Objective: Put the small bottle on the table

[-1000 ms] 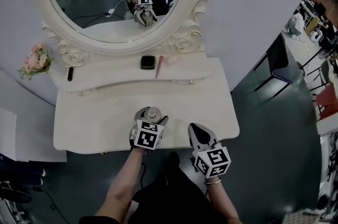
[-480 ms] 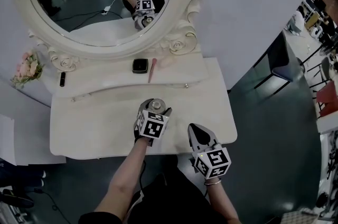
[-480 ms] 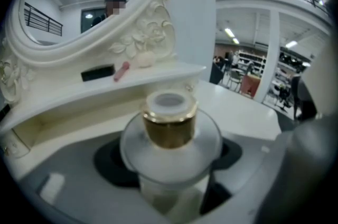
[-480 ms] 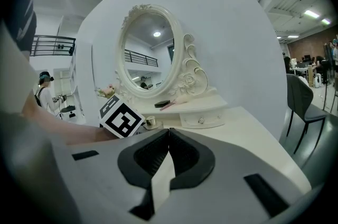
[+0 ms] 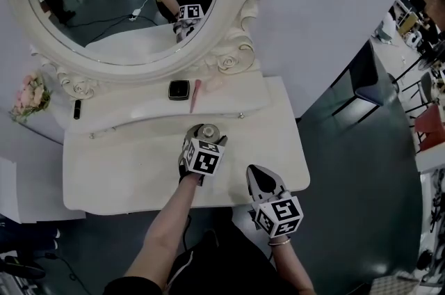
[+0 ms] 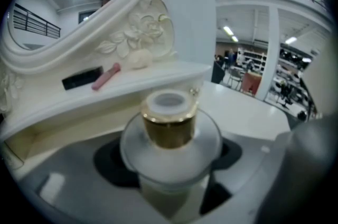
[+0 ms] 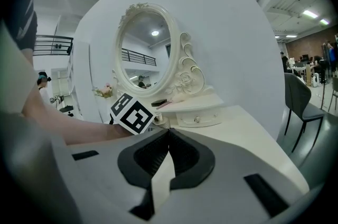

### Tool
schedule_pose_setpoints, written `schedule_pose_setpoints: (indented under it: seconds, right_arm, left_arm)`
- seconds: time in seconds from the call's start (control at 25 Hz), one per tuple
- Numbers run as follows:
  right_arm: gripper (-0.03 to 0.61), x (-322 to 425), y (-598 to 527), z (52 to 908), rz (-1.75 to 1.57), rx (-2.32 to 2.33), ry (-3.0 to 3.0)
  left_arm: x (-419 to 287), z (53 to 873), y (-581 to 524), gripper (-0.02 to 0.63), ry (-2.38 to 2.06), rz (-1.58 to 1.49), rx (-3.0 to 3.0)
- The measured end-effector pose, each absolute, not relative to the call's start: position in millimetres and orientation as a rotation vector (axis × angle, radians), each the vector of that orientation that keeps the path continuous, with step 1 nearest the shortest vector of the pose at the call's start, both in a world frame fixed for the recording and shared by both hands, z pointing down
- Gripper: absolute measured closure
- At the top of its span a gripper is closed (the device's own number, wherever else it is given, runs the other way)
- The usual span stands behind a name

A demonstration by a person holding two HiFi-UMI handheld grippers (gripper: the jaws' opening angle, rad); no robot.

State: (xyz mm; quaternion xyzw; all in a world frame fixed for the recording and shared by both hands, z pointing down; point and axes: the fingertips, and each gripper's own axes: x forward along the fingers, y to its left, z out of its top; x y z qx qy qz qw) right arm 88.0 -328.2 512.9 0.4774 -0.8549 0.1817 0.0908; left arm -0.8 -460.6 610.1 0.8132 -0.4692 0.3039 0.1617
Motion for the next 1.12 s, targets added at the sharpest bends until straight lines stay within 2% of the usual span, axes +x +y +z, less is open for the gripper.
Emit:
schedule_pose_setpoints:
  seconds: [1.12]
  right_arm:
    - [0.574,91.3,-315.8,510.3,0.534,1.440,-2.532]
  left_arm:
    - [2.9,603.0,-469.8,0.264,-1.386,0.807,2.358]
